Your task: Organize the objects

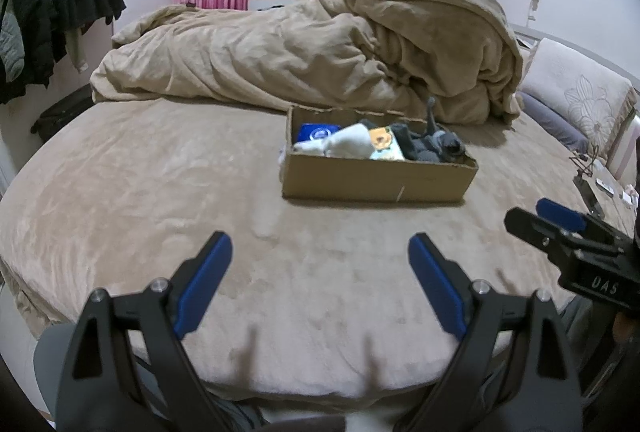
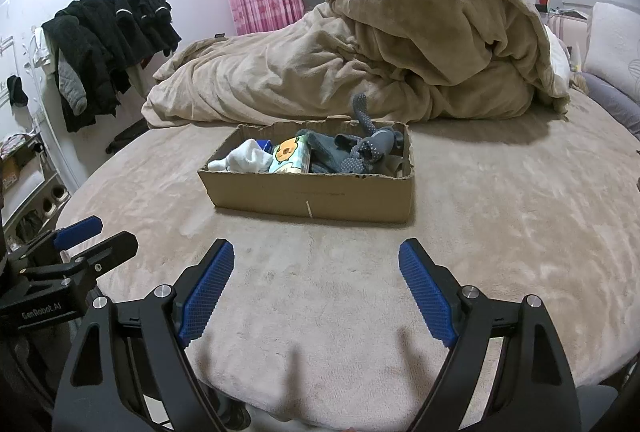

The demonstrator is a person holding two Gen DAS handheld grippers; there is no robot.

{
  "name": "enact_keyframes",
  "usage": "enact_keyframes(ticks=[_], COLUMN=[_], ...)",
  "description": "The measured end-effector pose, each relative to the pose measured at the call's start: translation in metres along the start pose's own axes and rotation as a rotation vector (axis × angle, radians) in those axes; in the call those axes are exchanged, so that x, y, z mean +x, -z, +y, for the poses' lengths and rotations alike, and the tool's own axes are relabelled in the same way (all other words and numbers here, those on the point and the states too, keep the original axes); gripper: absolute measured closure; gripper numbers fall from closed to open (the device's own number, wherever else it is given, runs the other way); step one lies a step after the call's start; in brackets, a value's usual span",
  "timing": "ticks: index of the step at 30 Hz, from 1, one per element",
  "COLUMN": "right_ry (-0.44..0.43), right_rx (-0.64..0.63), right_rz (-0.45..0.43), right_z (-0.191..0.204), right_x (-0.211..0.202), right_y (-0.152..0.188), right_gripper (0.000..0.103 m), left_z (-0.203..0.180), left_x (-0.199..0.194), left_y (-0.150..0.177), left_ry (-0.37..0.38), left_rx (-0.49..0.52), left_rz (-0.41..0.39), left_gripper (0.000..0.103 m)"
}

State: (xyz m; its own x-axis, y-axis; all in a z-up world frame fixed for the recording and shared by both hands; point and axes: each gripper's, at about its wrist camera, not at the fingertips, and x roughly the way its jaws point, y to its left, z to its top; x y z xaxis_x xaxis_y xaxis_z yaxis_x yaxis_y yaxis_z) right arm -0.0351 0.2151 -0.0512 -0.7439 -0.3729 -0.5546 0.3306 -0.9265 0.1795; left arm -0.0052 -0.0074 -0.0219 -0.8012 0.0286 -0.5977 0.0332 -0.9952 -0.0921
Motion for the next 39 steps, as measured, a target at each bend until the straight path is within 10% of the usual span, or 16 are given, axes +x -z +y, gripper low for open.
enact_keyframes(ticks=[39], right_ry=[0.011], right_rx=[-0.003], right_rz=[0.017], right_z=[0.0], right_x=[0.007], right_y=[-0.003], right_gripper=[0.016], left_z=[0.004], left_x=[0.01], left_y=[-0.003], left_ry=[0.027], left_rx=[-0.018], left_rz=[0.023], left_gripper=[0.012])
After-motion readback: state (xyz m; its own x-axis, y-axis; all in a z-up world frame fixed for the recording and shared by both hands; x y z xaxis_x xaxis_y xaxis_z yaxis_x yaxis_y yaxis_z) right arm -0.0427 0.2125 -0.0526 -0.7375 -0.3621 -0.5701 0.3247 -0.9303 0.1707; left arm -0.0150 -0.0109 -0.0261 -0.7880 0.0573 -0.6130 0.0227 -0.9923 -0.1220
